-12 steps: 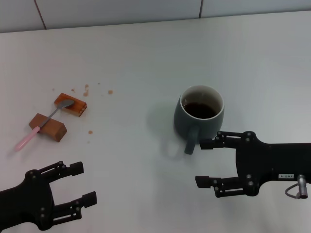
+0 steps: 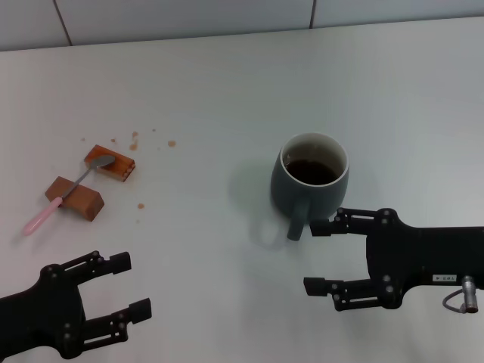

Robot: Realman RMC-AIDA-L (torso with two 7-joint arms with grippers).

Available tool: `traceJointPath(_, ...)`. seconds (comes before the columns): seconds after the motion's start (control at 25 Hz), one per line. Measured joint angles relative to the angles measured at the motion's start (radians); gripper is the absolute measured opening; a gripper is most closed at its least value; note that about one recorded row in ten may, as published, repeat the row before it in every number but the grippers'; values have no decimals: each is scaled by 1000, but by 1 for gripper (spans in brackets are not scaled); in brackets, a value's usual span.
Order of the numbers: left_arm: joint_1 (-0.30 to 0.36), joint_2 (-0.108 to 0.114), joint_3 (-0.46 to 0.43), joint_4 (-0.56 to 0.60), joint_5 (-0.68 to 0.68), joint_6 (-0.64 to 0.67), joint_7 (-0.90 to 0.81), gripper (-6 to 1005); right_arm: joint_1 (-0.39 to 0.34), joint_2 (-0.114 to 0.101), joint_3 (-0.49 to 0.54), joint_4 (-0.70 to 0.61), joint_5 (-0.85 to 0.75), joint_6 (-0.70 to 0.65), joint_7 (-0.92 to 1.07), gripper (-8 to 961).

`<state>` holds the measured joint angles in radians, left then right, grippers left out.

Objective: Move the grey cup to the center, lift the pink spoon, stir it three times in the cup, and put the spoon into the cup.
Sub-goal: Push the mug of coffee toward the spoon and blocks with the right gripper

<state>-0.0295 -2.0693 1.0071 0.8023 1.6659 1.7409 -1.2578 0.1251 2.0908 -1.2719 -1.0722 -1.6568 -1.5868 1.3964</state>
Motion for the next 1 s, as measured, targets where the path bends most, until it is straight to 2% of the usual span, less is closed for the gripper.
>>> traceJointPath(0.08,0,0,-1,0,0,-2,0,797,-9,0,5,4,33,6,-29,781)
traceJointPath(0.16,1,0,-2,-1,-1,-5,6,797,-34,0,10,27,136,38,-106,775)
traceJointPath(0.28,-1,0,-3,-6,-3,-4,12,796,-89,1,12,115,408,96,-287,768)
traceJointPath(0.4,-3,0,-4,-7,-3,-1,12,796,-110,-2,7,295,719,95,-483,760)
traceJointPath(0.44,-3,0,-4,-7,-3,-1,12,796,-98,-2,3,427,871,88,-600,757)
traceJointPath(0.48,-5,0,-4,-7,-3,-1,12,796,-98,-2,3,427,871,88,-600,754)
traceJointPath(0.68,-14,0,-4,-8,-3,1,12,796,-11,1,1,755,1118,45,-897,741)
traceJointPath(0.84,-17,0,-2,-8,-3,2,12,796,75,1,11,949,1190,16,-1040,730)
traceJointPath(1.0,-17,0,1,-7,-3,3,12,796,132,1,14,1050,1190,13,-1170,720)
